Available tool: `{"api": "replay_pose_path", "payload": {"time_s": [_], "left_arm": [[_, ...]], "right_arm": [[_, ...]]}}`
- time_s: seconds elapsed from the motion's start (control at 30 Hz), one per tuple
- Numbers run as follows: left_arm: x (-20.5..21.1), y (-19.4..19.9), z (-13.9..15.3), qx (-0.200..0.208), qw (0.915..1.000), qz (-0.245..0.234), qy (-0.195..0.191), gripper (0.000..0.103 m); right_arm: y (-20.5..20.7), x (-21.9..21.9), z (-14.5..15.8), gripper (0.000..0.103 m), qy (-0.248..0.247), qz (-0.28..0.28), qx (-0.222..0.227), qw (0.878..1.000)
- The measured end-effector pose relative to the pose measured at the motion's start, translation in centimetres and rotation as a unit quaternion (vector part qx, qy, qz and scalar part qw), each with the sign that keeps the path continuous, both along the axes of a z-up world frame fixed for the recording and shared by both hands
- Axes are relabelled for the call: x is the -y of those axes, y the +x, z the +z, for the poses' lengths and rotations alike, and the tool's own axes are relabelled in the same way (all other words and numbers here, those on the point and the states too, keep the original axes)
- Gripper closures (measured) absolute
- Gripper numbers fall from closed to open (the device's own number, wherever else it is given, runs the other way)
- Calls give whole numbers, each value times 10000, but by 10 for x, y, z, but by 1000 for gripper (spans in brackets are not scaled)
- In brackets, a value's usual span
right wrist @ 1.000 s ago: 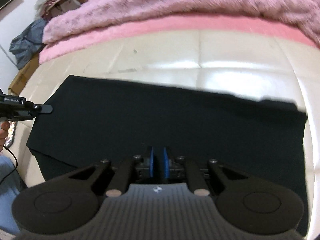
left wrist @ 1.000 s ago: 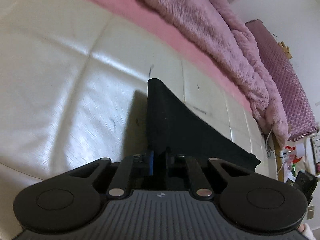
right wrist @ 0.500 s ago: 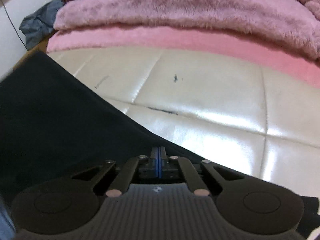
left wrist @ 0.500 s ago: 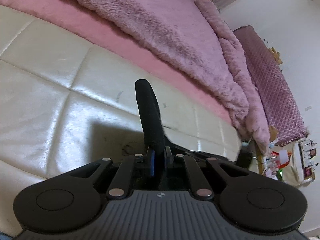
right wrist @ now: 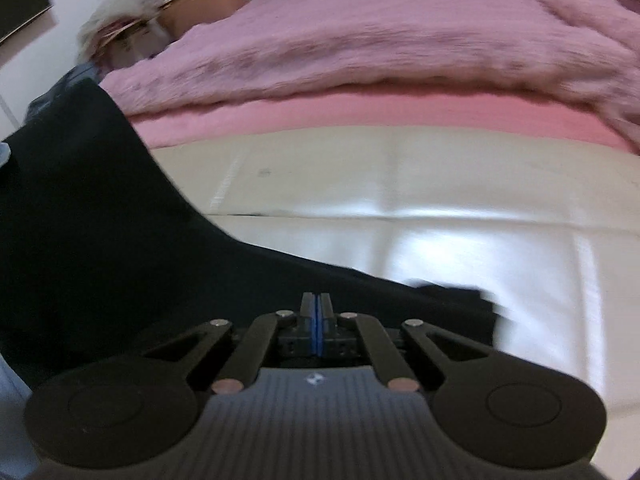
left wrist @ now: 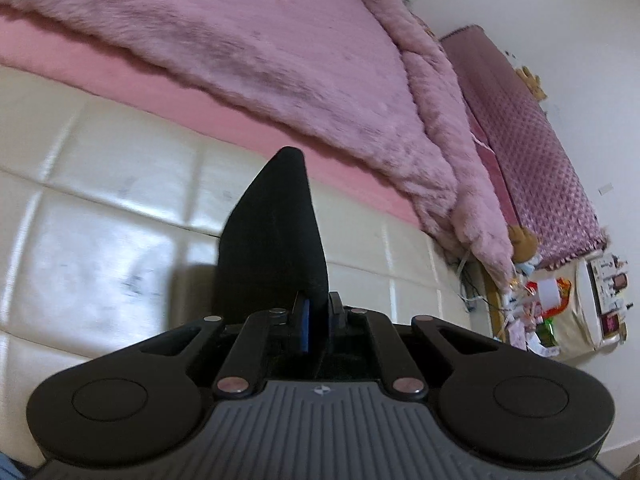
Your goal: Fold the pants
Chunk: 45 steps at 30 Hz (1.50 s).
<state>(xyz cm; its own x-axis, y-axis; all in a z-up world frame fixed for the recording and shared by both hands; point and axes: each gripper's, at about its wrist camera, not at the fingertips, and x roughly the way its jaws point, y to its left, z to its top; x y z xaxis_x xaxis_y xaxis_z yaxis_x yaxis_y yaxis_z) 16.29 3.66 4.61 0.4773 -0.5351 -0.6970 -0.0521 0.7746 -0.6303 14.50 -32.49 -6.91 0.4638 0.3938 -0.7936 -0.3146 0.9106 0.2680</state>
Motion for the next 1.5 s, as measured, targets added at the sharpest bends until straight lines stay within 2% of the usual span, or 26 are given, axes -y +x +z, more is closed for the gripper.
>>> {"api": "replay_pose_path", "payload": {"time_s": [0.17, 0.3, 0.57, 0.77, 0.87, 0.97, 1.03, 1.13, 1.23, 1.27, 1.33, 1.5], "left_arm": [[61, 5, 1, -49, 9996, -284, -21, 95], [106, 18, -13, -239, 9987, -452, 20, 95], [178, 44, -76, -867, 9945, -535, 233, 95], [201, 58, -120, -1331, 9892, -602, 123, 95], [206, 63, -133, -1474, 9867, -680, 6, 88], [208, 66, -136, -1493, 9855, -790, -171, 87], [208, 64, -130, -1349, 9868, -899, -66, 80], [197, 57, -117, -1101, 9891, -979, -6, 76], [176, 49, -105, -816, 9915, -978, 252, 73], [167, 45, -103, -715, 9919, -974, 380, 73], [150, 36, -99, -516, 9922, -953, 616, 73], [104, 7, -110, -375, 9912, -954, 839, 73]], "right_arm": [[-27, 63, 9, 103, -83, -475, -4, 9988], [-46, 95, 9, 103, -104, -677, 20, 9977], [-66, 112, 6, 103, 216, -851, 61, 9961], [-77, 120, -4, 103, 334, -996, -56, 9945], [-77, 121, -7, 103, 351, -1061, -94, 9937], [-77, 117, -7, 103, 359, -1079, -100, 9935], [-77, 115, -5, 103, 385, -1072, -88, 9935], [-76, 112, -1, 103, 400, -1077, -40, 9934], [-76, 114, 2, 94, 475, -1151, -49, 9922], [-76, 116, 2, 87, 538, -1190, -76, 9914], [-77, 119, 0, 79, 709, -1270, -171, 9892], [-83, 124, -13, 77, 1337, -1436, -610, 9787]]}}
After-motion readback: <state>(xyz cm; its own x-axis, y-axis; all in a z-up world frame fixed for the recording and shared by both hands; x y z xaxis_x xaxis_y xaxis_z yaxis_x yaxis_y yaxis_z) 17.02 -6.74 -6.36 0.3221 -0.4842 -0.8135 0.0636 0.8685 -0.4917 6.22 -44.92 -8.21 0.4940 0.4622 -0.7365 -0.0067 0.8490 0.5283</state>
